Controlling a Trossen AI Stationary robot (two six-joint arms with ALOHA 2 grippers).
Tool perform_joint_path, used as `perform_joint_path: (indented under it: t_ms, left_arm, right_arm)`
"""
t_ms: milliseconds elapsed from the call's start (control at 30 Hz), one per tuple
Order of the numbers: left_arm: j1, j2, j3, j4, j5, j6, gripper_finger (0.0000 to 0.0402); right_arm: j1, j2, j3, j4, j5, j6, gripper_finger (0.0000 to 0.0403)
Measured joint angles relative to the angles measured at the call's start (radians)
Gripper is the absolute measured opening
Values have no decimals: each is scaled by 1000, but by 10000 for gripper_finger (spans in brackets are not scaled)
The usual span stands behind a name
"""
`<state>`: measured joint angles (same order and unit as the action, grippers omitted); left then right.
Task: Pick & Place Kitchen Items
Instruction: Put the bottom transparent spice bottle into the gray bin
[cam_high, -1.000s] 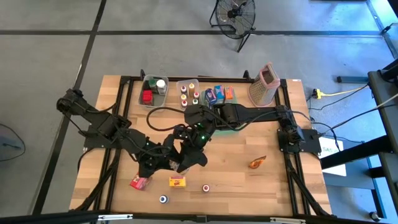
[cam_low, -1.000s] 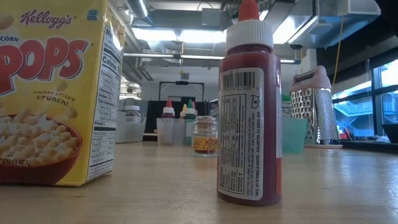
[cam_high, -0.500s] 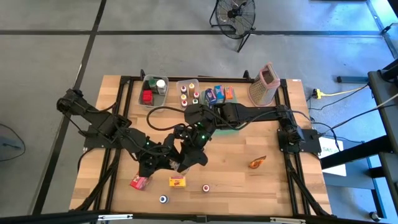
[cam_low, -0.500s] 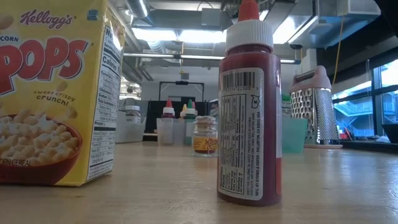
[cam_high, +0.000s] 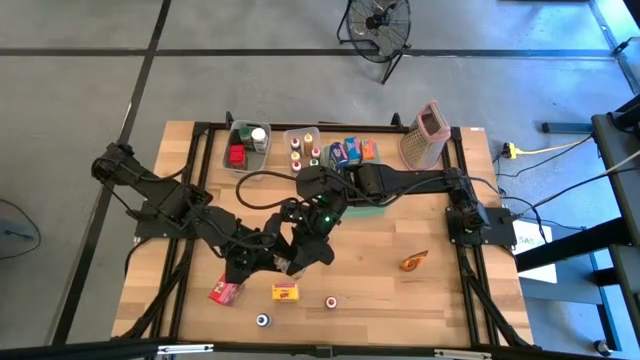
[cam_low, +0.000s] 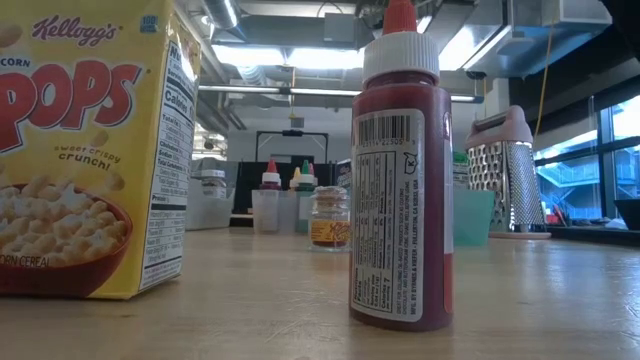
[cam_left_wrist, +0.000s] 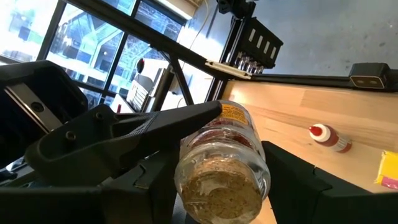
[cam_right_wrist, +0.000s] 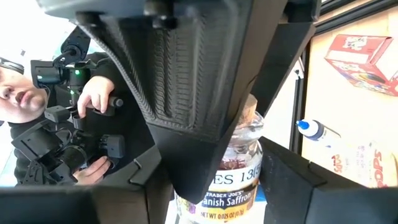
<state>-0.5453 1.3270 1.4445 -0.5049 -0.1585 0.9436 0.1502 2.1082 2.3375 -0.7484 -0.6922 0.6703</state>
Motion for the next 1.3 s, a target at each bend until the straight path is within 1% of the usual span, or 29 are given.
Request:
perform_joint_path:
  t_ms: [300,533,900,1067,1300]
  left_arm:
    - [-1,-3,0,2,1,-22,192]
    - [-2,-5,0,-10,0,-48,192]
    - [-3,-14,1,-26,-3,-47,192]
    - [-3,-17,1,-31,-5,-53,192]
    - [-3,-16,1,-46,-16,-98,192]
  right_arm:
    - [-4,0,-2,23,4,2,199]
    - [-4,0,-2,22,49,2,224]
    - [-8,0,-2,35,75,1,232]
    - [-18,0,-2,39,75,-6,242]
    - [-44,0,-2,35,18,-16,250]
